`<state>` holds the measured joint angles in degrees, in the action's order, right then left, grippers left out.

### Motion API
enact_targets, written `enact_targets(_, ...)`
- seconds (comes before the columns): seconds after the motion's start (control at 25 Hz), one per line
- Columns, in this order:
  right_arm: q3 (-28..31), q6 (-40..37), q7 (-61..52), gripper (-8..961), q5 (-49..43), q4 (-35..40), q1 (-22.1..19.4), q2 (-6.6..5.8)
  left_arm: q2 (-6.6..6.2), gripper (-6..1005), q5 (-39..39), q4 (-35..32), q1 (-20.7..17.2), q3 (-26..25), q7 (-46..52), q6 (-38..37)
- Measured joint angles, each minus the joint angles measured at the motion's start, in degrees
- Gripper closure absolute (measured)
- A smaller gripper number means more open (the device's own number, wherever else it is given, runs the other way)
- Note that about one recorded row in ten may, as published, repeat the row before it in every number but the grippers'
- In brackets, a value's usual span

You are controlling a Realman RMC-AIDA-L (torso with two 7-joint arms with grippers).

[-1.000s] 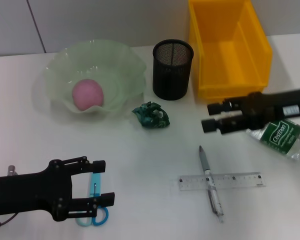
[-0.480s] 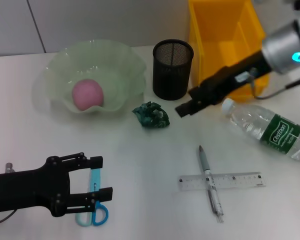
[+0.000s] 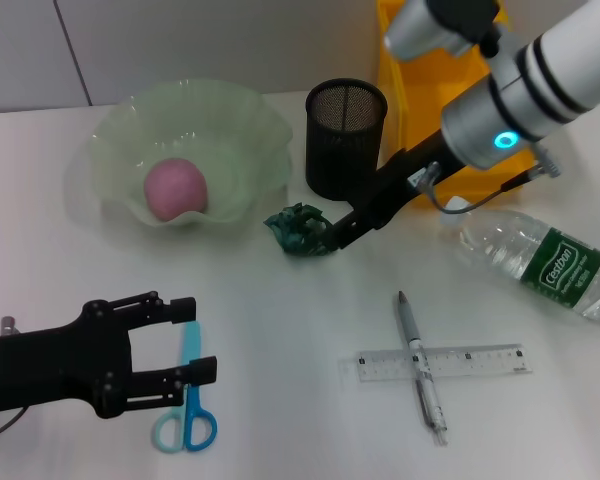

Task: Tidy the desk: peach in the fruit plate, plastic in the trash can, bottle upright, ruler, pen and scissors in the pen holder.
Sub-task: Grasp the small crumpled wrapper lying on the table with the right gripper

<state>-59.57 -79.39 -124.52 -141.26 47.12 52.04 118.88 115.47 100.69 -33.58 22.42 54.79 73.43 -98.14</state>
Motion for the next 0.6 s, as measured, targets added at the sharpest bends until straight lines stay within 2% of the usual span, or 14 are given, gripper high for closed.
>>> enact_targets(0.36, -1.2, 8.3, 1.7, 283, 1.6, -6.5, 0.5, 0.37, 0.03, 199, 0.2, 0.0, 0.3, -1.0, 0.0, 0.1)
enact_targets(0.6, -4.8, 12.6, 3.3, 287, 5.8, -8.8, 0.1, 0.50, 0.01, 199, 0.2, 0.0, 0.4, -1.0, 0.0, 0.2)
